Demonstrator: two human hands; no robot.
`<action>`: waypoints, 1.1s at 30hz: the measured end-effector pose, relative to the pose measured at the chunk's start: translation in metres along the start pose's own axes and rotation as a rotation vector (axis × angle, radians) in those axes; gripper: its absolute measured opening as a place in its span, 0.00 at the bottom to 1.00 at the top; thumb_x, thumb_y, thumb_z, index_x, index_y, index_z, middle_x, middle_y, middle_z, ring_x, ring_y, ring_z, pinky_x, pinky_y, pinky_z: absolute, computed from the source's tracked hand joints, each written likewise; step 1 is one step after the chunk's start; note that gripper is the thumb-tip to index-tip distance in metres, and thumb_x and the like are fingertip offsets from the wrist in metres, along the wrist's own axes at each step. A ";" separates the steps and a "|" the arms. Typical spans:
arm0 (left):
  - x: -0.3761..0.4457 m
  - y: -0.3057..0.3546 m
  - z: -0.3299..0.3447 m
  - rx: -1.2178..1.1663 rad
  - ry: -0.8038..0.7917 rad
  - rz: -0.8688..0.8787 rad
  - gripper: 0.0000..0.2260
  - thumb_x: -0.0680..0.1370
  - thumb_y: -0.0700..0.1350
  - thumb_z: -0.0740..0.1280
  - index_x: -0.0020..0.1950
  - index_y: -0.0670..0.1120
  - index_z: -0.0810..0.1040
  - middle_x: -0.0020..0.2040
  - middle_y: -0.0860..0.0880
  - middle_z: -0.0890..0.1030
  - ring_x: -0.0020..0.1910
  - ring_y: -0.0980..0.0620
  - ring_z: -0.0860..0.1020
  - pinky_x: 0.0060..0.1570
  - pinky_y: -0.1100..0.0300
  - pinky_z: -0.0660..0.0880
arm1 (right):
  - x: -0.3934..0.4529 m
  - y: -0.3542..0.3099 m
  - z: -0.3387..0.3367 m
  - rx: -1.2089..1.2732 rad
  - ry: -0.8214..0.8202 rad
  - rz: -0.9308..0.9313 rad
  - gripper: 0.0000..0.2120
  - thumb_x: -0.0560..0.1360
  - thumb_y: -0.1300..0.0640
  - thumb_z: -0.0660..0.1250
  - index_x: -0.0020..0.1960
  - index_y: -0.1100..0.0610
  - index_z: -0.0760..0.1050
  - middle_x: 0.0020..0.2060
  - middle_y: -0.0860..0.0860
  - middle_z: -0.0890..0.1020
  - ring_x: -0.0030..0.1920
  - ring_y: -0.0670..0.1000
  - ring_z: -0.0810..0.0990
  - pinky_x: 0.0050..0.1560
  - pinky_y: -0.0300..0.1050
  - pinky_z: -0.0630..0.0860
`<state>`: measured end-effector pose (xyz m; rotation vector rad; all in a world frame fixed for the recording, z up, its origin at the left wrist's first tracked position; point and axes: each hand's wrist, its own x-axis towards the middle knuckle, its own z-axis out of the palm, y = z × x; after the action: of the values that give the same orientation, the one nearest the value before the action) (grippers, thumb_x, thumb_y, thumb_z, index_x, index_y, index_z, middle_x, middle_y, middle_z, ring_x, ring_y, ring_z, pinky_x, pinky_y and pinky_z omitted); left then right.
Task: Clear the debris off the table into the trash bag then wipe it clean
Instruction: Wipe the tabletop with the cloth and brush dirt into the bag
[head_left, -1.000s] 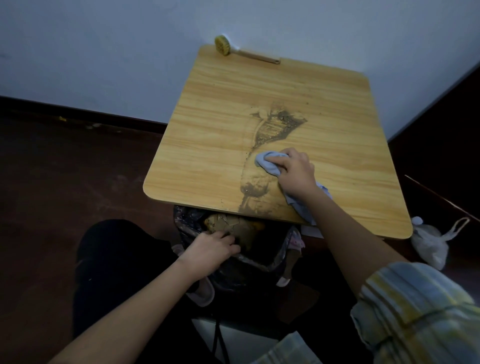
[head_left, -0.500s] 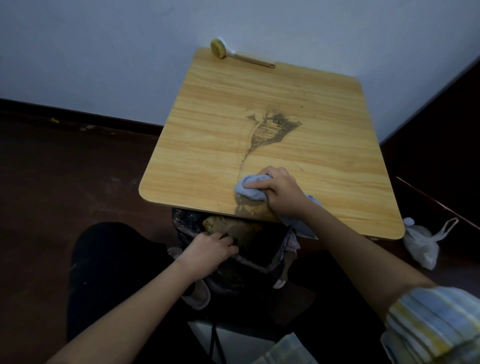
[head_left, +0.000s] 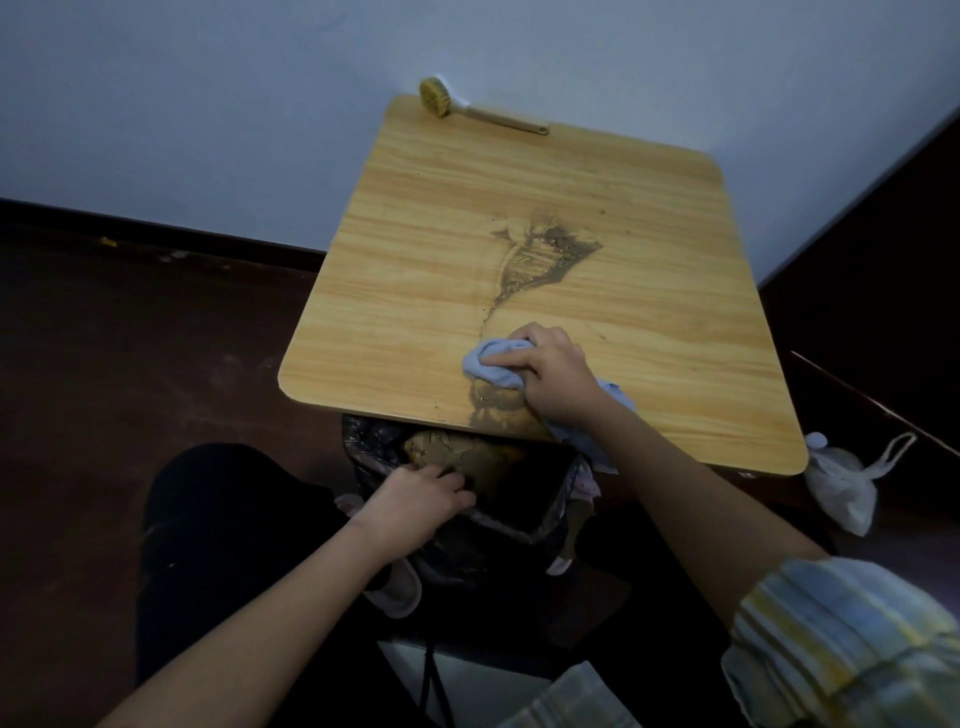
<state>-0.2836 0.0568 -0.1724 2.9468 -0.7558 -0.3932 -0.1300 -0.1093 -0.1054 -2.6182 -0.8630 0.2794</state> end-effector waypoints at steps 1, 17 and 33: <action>0.000 0.000 0.000 -0.001 -0.001 -0.003 0.17 0.78 0.40 0.59 0.65 0.53 0.70 0.60 0.50 0.73 0.59 0.46 0.71 0.42 0.54 0.70 | -0.003 -0.002 0.001 0.001 -0.012 -0.022 0.19 0.80 0.63 0.58 0.62 0.46 0.80 0.59 0.53 0.74 0.56 0.59 0.67 0.53 0.51 0.64; -0.001 0.003 -0.007 0.010 0.028 0.012 0.16 0.76 0.39 0.60 0.62 0.52 0.73 0.57 0.50 0.75 0.57 0.45 0.74 0.39 0.56 0.68 | 0.000 0.061 -0.032 0.085 0.266 0.681 0.19 0.81 0.59 0.53 0.68 0.46 0.72 0.63 0.54 0.68 0.63 0.61 0.63 0.58 0.56 0.64; 0.003 0.005 -0.006 0.022 -0.003 0.008 0.17 0.77 0.40 0.60 0.64 0.52 0.71 0.59 0.49 0.74 0.58 0.45 0.73 0.39 0.55 0.69 | -0.020 0.011 0.000 0.063 0.008 0.105 0.18 0.81 0.63 0.57 0.65 0.48 0.77 0.58 0.54 0.72 0.57 0.58 0.66 0.56 0.53 0.67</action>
<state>-0.2821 0.0514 -0.1667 2.9633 -0.7766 -0.3917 -0.1403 -0.1299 -0.1087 -2.6077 -0.7039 0.3181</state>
